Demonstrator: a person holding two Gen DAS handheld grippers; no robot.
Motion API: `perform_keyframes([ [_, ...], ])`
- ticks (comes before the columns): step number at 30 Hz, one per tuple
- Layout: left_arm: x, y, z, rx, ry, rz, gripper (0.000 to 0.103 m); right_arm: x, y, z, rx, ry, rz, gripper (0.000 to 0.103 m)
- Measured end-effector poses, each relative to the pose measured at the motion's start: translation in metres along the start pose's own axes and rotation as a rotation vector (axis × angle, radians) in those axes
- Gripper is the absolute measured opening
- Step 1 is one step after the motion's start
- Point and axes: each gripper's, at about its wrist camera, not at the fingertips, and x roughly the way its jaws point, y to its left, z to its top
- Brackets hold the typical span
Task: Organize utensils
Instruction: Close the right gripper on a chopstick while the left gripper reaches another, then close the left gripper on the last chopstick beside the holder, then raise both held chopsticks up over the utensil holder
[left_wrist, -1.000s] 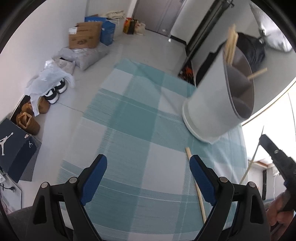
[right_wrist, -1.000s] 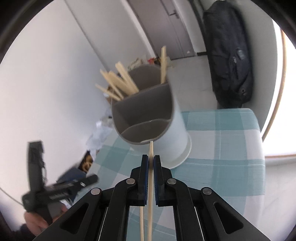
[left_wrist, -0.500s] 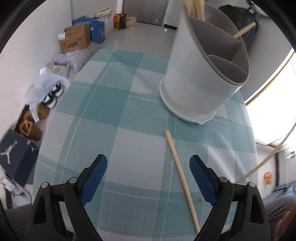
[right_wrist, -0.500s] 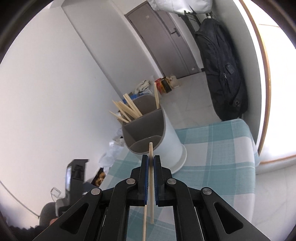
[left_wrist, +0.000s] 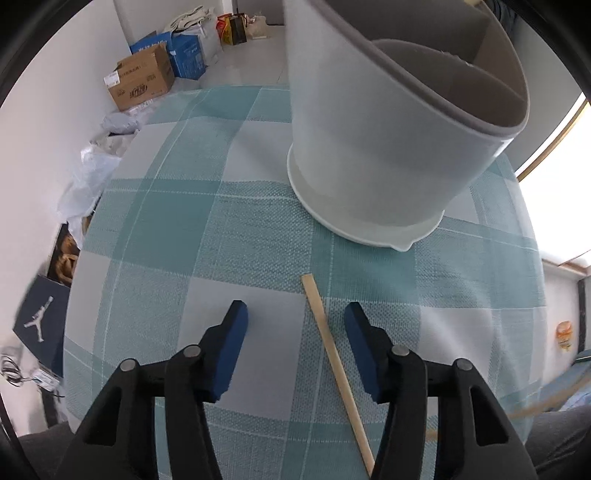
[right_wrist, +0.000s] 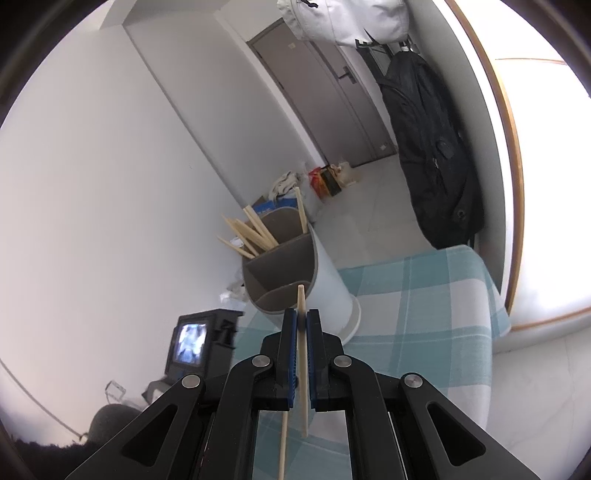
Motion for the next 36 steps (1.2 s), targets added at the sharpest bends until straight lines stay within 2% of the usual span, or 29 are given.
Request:
perform_keyframes([
  [1,-0.001,0.000,0.001,0.000,-0.002,-0.002,0.039,0.000,0.000,0.000,-0.003,-0.001,0.000,0.004],
  [2,-0.001,-0.001,0.001,-0.002,-0.001,-0.002,0.029,-0.001,0.001,0.000,-0.006,-0.001,0.000,0.004],
  [3,-0.002,-0.001,0.002,-0.007,-0.002,-0.002,0.013,-0.001,0.001,0.000,-0.009,-0.003,-0.005,0.004],
  [5,-0.001,0.000,0.002,-0.018,-0.003,-0.019,0.004,0.000,0.001,0.000,-0.011,-0.003,-0.009,0.004],
  [6,-0.001,0.003,0.000,-0.037,-0.016,-0.033,0.002,0.000,0.000,-0.001,-0.009,0.001,-0.009,0.004],
  [11,-0.002,-0.001,0.001,-0.048,-0.074,-0.036,0.002,0.001,0.002,-0.002,-0.018,0.001,-0.026,0.004],
  [14,-0.017,0.004,-0.001,-0.093,-0.134,-0.082,0.002,0.001,0.003,-0.003,-0.030,0.000,-0.036,0.004],
  [17,-0.040,0.010,-0.001,-0.133,-0.216,-0.132,0.002,0.002,0.005,-0.004,-0.043,0.001,-0.040,0.004],
  [24,-0.085,0.020,-0.003,-0.162,-0.384,-0.191,0.002,0.006,0.016,-0.008,-0.097,-0.004,-0.056,0.004],
  [27,-0.096,0.021,-0.006,-0.147,-0.452,-0.210,0.002,0.008,0.021,-0.010,-0.121,-0.004,-0.061,0.004],
  [36,-0.121,0.026,-0.021,-0.064,-0.567,-0.230,0.002,0.009,0.039,-0.016,-0.199,-0.023,-0.054,0.004],
])
